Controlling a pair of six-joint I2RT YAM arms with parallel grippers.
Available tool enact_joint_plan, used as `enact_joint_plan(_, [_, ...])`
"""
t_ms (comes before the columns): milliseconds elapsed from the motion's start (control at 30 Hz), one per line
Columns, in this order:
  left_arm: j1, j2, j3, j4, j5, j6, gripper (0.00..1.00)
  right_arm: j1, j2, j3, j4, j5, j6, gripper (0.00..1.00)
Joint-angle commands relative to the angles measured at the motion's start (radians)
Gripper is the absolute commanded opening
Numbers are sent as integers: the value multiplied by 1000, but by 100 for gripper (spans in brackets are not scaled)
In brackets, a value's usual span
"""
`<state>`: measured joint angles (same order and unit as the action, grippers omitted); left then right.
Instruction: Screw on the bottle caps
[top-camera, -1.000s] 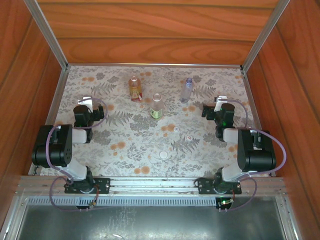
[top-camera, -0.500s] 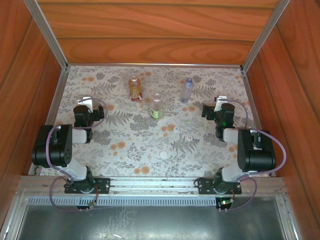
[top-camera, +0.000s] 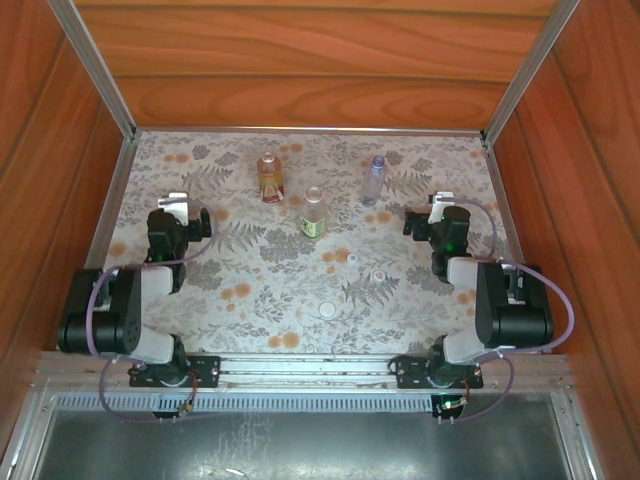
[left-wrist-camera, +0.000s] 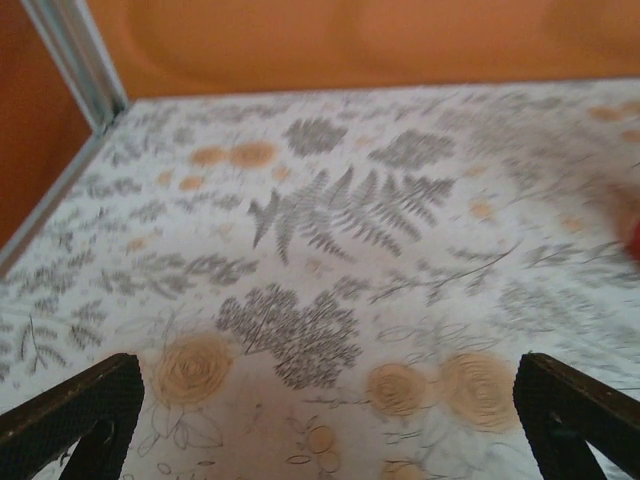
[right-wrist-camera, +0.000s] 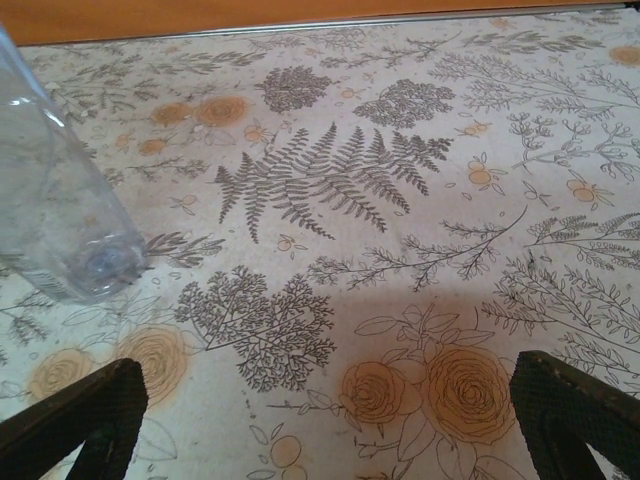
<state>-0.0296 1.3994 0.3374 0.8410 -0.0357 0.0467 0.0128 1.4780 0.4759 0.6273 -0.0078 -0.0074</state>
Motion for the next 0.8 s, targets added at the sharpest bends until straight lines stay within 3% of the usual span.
enact_joint_plan(0, [-72,-121,-12,-43,-55,77,100,3,-87,39,-86,-55,-30,100])
enact_joint_plan(233, [-299,-280,60,-215,-73,129,100,22,-289,50,-277,-131,-37,100])
enact_joint_plan(467, [-557,-224,142,-255,-52,148,100,115,-491,58,-456,-178,-49,100])
enact_joint_plan(600, [-639,-147,184,-253,-29,144,100,176,-539,72,-517,-190,-59,100])
enact_joint_plan(767, [-668,-67,197,-198,65,84,100,202,-532,74,-519,-198,-51,100])
